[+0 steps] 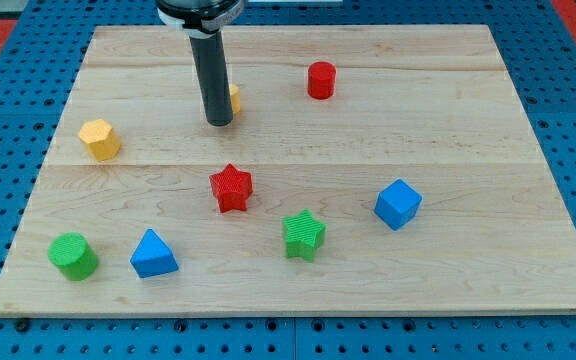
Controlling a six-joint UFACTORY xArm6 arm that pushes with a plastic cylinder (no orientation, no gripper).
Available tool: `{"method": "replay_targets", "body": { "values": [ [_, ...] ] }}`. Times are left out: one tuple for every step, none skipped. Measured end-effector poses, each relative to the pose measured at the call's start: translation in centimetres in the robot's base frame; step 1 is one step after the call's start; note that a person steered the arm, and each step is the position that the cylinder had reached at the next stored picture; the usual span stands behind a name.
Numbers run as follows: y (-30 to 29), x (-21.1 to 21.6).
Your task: Push the blue triangle towards the yellow hexagon
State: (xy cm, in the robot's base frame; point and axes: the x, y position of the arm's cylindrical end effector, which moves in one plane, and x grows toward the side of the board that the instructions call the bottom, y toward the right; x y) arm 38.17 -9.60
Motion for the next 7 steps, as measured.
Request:
{"method": "replay_targets", "body": {
  "values": [
    [1.6, 2.1],
    [4.1, 0.5],
    [-2.1, 6.7],
    [-7.2, 13.6],
    [-2.6, 16.1],
    [-2.4, 16.3],
    [1.1, 17.2]
  ]
}}
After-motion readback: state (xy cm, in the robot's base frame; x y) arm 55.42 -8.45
